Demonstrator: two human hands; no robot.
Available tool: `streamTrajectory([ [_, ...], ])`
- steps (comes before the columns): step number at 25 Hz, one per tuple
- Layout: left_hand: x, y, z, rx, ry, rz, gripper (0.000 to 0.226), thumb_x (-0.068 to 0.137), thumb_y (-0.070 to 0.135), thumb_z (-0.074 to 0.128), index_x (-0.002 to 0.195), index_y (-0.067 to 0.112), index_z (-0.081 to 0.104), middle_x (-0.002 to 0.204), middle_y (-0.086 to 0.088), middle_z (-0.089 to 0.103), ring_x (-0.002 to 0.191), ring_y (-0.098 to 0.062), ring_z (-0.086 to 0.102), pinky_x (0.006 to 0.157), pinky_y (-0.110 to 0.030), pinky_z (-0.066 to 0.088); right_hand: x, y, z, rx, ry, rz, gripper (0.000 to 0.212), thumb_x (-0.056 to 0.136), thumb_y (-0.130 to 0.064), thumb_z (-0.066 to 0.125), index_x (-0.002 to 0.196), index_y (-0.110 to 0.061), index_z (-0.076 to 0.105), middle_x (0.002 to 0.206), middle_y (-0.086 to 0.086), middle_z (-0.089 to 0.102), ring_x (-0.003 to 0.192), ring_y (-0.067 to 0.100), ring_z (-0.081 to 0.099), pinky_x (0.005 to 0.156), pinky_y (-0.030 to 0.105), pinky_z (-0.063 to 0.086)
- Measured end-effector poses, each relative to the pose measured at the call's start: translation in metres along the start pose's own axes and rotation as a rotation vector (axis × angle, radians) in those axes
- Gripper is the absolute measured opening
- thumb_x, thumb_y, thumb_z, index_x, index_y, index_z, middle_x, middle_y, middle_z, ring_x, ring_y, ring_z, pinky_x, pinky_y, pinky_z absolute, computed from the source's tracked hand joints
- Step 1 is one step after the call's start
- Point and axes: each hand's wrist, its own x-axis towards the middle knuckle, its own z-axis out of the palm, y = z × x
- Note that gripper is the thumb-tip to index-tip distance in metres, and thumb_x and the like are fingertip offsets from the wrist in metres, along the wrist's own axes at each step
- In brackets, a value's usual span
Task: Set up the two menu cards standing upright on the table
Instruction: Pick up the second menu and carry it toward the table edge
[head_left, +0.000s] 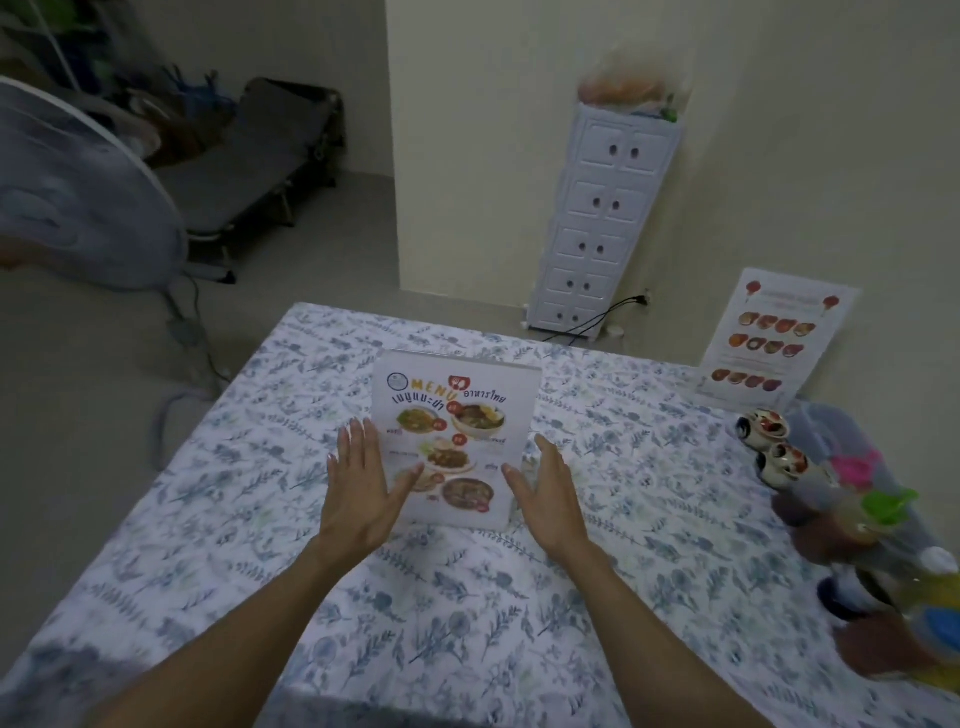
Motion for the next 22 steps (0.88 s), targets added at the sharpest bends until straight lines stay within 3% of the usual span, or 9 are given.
streamTrajectory([
  [3, 0.018, -0.01, 0.01, -0.233, -0.024, -0.089, 0.091, 0.092, 0.054, 0.044, 0.154, 0.011, -0.008, 0.164, -0.005, -0.01, 0.151, -0.022, -0.011, 0.123, -0.043, -0.003, 0.017, 0.002, 0.017, 0.21, 0.0, 0.008, 0.041, 0.094, -0.032, 0.056, 0.13, -0.023, 0.04, 0.138, 0.007, 0.053, 0.123, 0.024, 0.053, 0.1, 0.046, 0.048],
  [5, 0.031, -0.017, 0.014, -0.505, -0.056, -0.152, 0.077, 0.093, 0.046, 0.05, 0.154, 0.018, 0.013, 0.16, -0.001, 0.023, 0.148, -0.026, 0.021, 0.12, -0.048, 0.022, 0.025, 0.006, 0.024, 0.284, 0.001, 0.033, 0.027, 0.094, -0.025, 0.057, 0.118, -0.025, 0.044, 0.128, 0.007, 0.061, 0.109, 0.02, 0.06, 0.089, 0.038, 0.054],
  [7, 0.041, -0.022, 0.017, -0.736, -0.025, -0.221, 0.043, 0.093, 0.037, 0.054, 0.134, 0.024, 0.045, 0.136, 0.001, 0.053, 0.127, -0.029, 0.052, 0.103, -0.049, 0.046, 0.032, 0.009, 0.029, 0.288, 0.019, 0.059, 0.021, 0.094, -0.02, 0.058, 0.113, -0.019, 0.048, 0.121, 0.008, 0.065, 0.097, 0.017, 0.062, 0.074, 0.025, 0.054],
  [9, 0.049, -0.025, 0.016, -0.768, 0.074, -0.253, 0.006, 0.095, 0.03, 0.055, 0.098, 0.025, 0.055, 0.117, -0.007, 0.065, 0.107, -0.033, 0.063, 0.086, -0.046, 0.052, 0.041, 0.009, 0.033, 0.251, 0.063, 0.072, 0.018, 0.093, -0.019, 0.059, 0.109, -0.014, 0.052, 0.113, 0.007, 0.068, 0.092, 0.017, 0.064, 0.068, 0.023, 0.052],
  [11, 0.061, -0.028, 0.013, -0.781, 0.149, -0.253, 0.014, 0.095, 0.026, 0.055, 0.082, 0.023, 0.053, 0.098, -0.01, 0.069, 0.091, -0.031, 0.065, 0.073, -0.04, 0.051, 0.054, 0.004, 0.037, 0.219, 0.081, 0.06, 0.013, 0.093, -0.018, 0.06, 0.103, -0.013, 0.053, 0.105, 0.003, 0.069, 0.087, 0.015, 0.064, 0.063, 0.017, 0.05],
  [13, 0.078, -0.031, 0.0, -0.816, 0.186, -0.239, 0.016, 0.094, 0.024, 0.056, 0.079, 0.02, 0.055, 0.086, -0.004, 0.067, 0.078, -0.024, 0.061, 0.065, -0.034, 0.047, 0.07, -0.011, 0.042, 0.202, 0.082, 0.027, 0.011, 0.093, -0.016, 0.06, 0.1, -0.014, 0.053, 0.101, 0.0, 0.068, 0.084, 0.013, 0.063, 0.057, 0.013, 0.048],
  [15, 0.103, -0.039, -0.018, -0.826, 0.2, -0.21, 0.016, 0.093, 0.024, 0.057, 0.078, 0.018, 0.057, 0.081, -0.002, 0.066, 0.071, -0.019, 0.057, 0.065, -0.034, 0.046, 0.092, -0.031, 0.051, 0.198, 0.102, 0.0, 0.011, 0.092, -0.017, 0.061, 0.099, -0.013, 0.053, 0.102, 0.002, 0.069, 0.084, 0.014, 0.066, 0.057, 0.015, 0.049],
  [18, 0.159, -0.062, -0.059, -0.851, 0.201, -0.161, 0.014, 0.091, 0.026, 0.059, 0.08, 0.018, 0.059, 0.084, -0.004, 0.068, 0.076, -0.021, 0.061, 0.072, -0.042, 0.05, 0.135, -0.076, 0.076, 0.228, 0.129, -0.019, 0.012, 0.092, -0.018, 0.061, 0.098, -0.012, 0.053, 0.099, 0.001, 0.069, 0.078, 0.006, 0.066, 0.054, 0.015, 0.052],
  [22, 0.25, -0.101, -0.114, -0.888, 0.173, -0.119, 0.014, 0.084, 0.033, 0.062, 0.073, 0.024, 0.059, 0.092, -0.014, 0.069, 0.086, -0.033, 0.066, 0.082, -0.053, 0.054, 0.207, -0.14, 0.117, 0.222, 0.185, -0.025, 0.02, 0.09, -0.025, 0.063, 0.104, -0.011, 0.057, 0.099, 0.001, 0.07, 0.083, 0.017, 0.068, 0.07, 0.041, 0.059],
])
